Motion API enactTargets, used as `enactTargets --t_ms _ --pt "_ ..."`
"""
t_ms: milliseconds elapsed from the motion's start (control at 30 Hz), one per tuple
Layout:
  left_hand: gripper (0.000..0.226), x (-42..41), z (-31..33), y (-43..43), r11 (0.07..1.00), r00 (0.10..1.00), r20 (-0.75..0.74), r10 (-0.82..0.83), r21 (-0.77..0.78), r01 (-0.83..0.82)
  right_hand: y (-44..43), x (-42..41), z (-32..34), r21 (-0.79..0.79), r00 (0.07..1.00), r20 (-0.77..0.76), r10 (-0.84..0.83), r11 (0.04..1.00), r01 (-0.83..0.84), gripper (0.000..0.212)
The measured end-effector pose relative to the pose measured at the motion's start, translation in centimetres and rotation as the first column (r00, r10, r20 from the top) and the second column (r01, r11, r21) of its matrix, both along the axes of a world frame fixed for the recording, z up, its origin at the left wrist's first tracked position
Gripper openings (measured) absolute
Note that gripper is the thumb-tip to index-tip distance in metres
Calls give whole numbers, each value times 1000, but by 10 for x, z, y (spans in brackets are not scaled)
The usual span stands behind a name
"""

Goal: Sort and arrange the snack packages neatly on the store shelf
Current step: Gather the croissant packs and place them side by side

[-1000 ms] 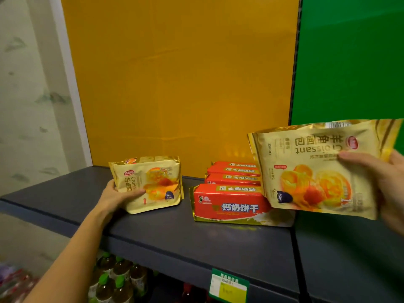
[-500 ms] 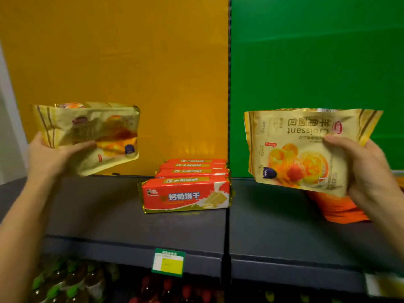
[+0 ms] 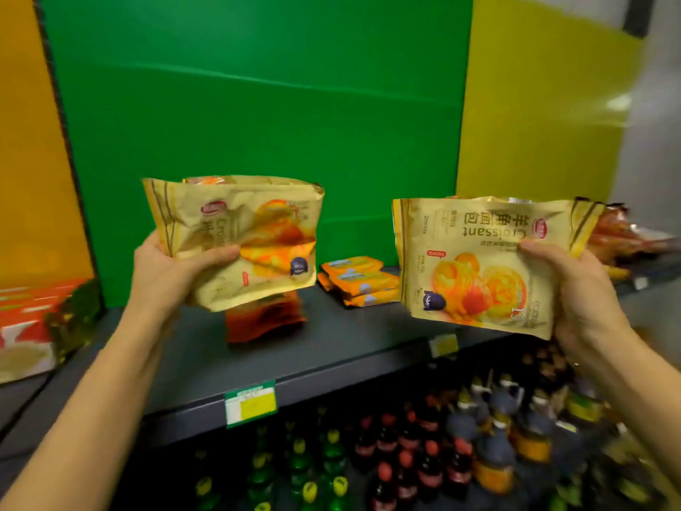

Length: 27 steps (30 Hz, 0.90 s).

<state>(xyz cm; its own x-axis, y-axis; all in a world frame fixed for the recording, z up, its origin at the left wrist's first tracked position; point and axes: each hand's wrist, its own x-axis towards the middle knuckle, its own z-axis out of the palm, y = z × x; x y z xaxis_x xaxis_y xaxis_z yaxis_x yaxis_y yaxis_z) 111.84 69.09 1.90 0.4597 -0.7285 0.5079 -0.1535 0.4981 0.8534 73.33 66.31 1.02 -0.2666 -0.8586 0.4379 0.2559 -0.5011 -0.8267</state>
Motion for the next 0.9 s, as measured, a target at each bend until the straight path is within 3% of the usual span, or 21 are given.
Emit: enactTargets --t_ms 133,300,433,700,900 --pt "42 -95 -28 -39 987 986 -59 -154 46 157 11 -87 -16 45 995 5 -102 994 101 26" --pt "42 -198 -45 -81 949 949 -102 -299 73 307 12 -175 -31 100 968 45 -248 965 243 37" --pt "51 -268 -51 -116 920 919 -121 -374 79 385 5 -230 -43 118 934 76 -348 934 339 32" --pt "49 -401 -58 -195 894 889 -125 -440 35 447 -55 -333 -61 76 903 67 -425 904 420 39" --pt "57 -488 -30 -265 899 892 -128 -435 2 438 -137 -412 -28 38 919 20 -395 918 394 45"
